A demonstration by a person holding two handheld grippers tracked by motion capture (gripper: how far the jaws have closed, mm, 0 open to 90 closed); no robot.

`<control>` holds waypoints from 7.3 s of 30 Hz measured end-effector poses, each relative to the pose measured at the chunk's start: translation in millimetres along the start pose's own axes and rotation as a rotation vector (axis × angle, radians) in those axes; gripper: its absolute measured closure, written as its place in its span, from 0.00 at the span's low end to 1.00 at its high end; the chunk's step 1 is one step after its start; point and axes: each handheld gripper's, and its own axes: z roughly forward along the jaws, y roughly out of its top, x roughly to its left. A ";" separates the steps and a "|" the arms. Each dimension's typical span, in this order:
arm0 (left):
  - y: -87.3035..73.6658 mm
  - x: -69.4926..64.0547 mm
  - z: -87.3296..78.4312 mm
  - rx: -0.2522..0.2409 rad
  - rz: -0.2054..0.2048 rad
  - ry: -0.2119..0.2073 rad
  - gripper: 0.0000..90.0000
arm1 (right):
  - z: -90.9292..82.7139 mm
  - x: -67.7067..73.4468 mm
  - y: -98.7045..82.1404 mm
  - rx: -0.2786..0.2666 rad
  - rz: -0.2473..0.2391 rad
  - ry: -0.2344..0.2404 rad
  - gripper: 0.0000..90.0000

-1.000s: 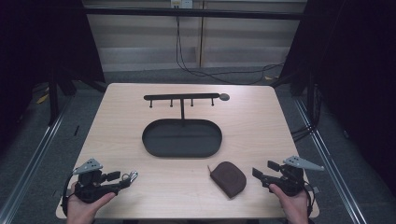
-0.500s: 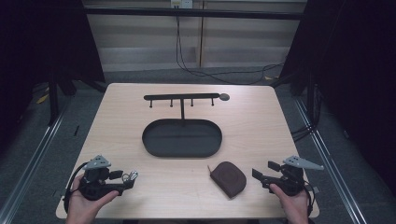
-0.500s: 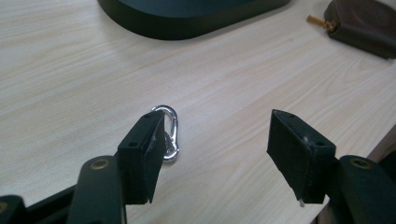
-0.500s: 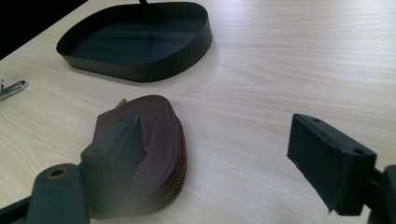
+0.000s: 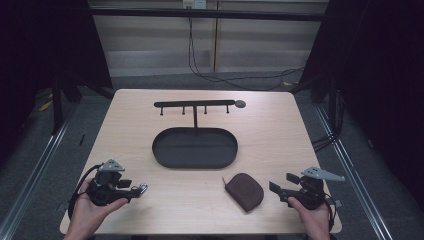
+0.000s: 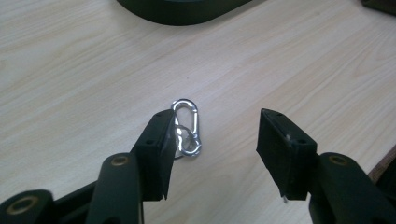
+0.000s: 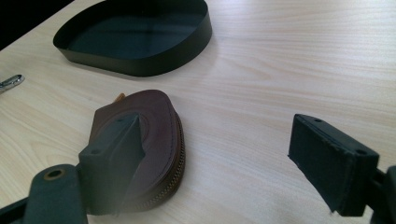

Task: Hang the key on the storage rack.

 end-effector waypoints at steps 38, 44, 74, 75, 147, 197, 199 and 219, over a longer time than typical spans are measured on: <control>36.0 20.5 40.3 0.305 0.064 -0.027 0.55 | 5.3 3.2 -0.5 0.051 -0.016 0.015 0.19; 35.5 20.2 47.1 0.338 0.067 -0.041 0.54 | 7.0 3.2 -0.6 0.061 -0.031 0.019 0.19; 25.5 18.3 45.1 0.368 0.070 -0.041 0.84 | 8.2 2.4 -0.9 0.082 -0.006 0.011 0.18; 25.5 17.8 44.5 0.369 0.070 -0.044 0.85 | 8.3 2.4 -0.9 0.083 -0.006 0.009 0.18; 105.5 7.1 -20.0 0.427 0.119 0.016 0.99 | 11.6 1.8 -1.1 0.119 0.002 0.013 0.17; 192.1 -3.9 -31.4 0.451 0.142 0.027 0.99 | 12.1 1.3 -1.2 0.121 0.005 0.015 0.16; 195.8 -1.7 -31.9 0.449 0.136 0.021 0.99 | 12.0 1.2 -1.4 0.121 0.005 0.017 0.16; 237.1 -4.7 -22.7 0.452 0.123 0.028 0.99 | 12.0 0.9 -1.2 0.125 0.011 0.026 0.16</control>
